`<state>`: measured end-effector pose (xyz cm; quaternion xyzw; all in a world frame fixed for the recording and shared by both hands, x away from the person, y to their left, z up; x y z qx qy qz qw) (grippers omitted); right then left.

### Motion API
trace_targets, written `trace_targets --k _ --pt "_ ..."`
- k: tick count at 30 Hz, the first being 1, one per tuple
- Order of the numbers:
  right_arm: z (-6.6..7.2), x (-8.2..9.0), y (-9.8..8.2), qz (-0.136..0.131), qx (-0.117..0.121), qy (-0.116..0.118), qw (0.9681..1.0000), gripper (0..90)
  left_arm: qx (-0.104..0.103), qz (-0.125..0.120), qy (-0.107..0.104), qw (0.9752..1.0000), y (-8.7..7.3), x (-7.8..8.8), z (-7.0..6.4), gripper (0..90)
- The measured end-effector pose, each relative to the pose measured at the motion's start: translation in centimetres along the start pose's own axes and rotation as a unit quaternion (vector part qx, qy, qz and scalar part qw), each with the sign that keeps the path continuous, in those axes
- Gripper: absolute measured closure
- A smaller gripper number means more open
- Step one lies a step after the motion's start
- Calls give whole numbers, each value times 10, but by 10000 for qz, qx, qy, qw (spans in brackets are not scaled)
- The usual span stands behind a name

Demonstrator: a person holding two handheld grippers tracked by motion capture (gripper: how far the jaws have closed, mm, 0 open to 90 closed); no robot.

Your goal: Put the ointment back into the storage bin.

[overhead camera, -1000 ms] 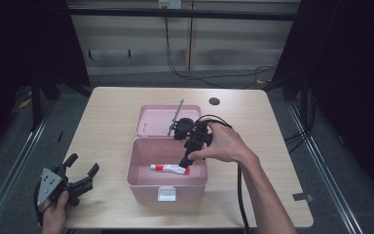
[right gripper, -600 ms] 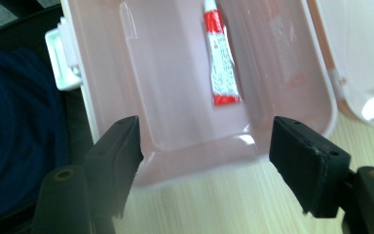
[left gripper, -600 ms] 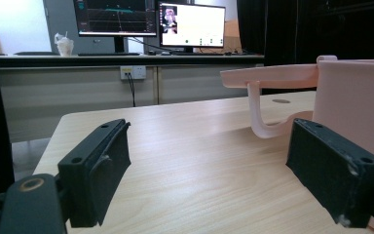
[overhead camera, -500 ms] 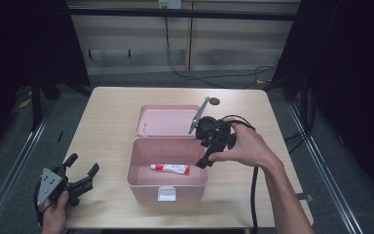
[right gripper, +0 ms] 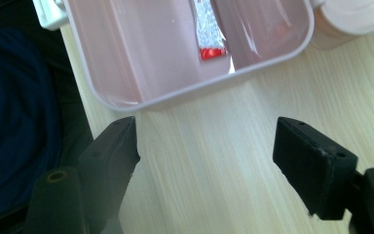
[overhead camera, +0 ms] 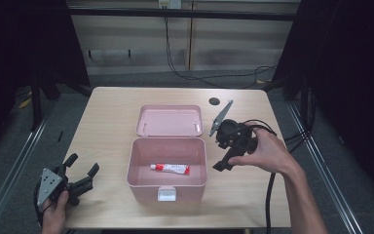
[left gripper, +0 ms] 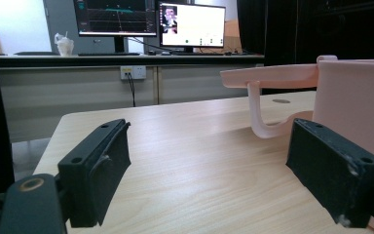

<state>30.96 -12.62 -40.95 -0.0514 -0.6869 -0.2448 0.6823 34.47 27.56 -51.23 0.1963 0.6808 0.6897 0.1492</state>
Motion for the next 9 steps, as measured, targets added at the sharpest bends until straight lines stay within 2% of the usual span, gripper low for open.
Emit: trace_targets --k 2,9 --pt "-1 -4 -9 5 -40 -17 10000 244 4 2 2 10000 0 0 0 155" --pt "3 -17 -25 38 -110 -3 9999 243 6 0 1 10000 0 0 0 156"
Point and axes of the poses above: each handheld gripper's, and its own axes: x roughly backward along the jaws, y roughly out of its top, z roughly to its left, the point moved 10 cm from there along -x, roughly forward along the jaws, and after that the axes turned 3 degrees about z, right-handed, at the moved point
